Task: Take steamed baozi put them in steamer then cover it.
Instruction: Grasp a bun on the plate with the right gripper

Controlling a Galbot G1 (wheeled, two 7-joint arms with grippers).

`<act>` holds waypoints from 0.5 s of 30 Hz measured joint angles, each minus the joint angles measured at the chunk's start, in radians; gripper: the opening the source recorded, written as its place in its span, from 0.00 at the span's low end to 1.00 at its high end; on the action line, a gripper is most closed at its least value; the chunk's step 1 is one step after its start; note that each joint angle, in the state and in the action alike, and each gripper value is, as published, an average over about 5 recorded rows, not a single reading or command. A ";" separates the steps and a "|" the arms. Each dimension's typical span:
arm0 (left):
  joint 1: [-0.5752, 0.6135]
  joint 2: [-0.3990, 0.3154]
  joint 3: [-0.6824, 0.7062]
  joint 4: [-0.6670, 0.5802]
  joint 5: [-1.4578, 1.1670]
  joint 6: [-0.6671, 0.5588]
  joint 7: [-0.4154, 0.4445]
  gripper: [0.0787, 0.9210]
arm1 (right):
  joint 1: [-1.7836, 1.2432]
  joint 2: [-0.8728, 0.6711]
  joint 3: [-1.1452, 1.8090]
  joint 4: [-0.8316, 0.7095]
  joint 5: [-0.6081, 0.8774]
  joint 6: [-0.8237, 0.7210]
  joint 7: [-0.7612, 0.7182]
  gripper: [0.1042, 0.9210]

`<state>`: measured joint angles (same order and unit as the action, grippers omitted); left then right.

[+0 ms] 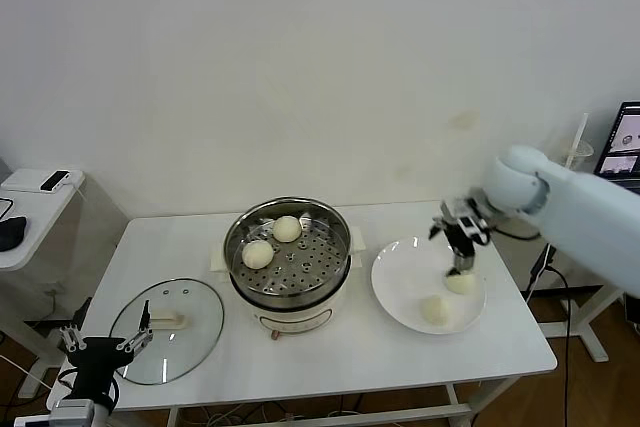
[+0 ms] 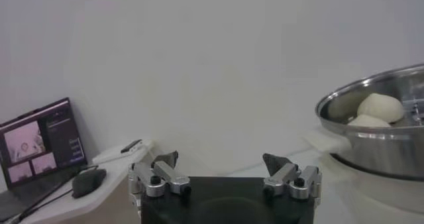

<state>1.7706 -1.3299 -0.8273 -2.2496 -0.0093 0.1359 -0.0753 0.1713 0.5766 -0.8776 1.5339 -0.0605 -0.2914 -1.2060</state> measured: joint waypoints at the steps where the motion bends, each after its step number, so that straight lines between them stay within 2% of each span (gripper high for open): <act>1: -0.002 0.000 0.002 0.001 0.001 0.001 0.000 0.88 | -0.022 -0.006 0.009 0.000 -0.010 0.002 0.001 0.88; 15: -0.003 -0.005 -0.009 0.003 0.005 0.008 0.001 0.88 | -0.186 0.061 0.077 -0.093 -0.099 0.009 0.039 0.88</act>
<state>1.7679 -1.3352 -0.8366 -2.2463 -0.0044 0.1440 -0.0746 -0.0143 0.6376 -0.8010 1.4413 -0.1590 -0.2824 -1.1673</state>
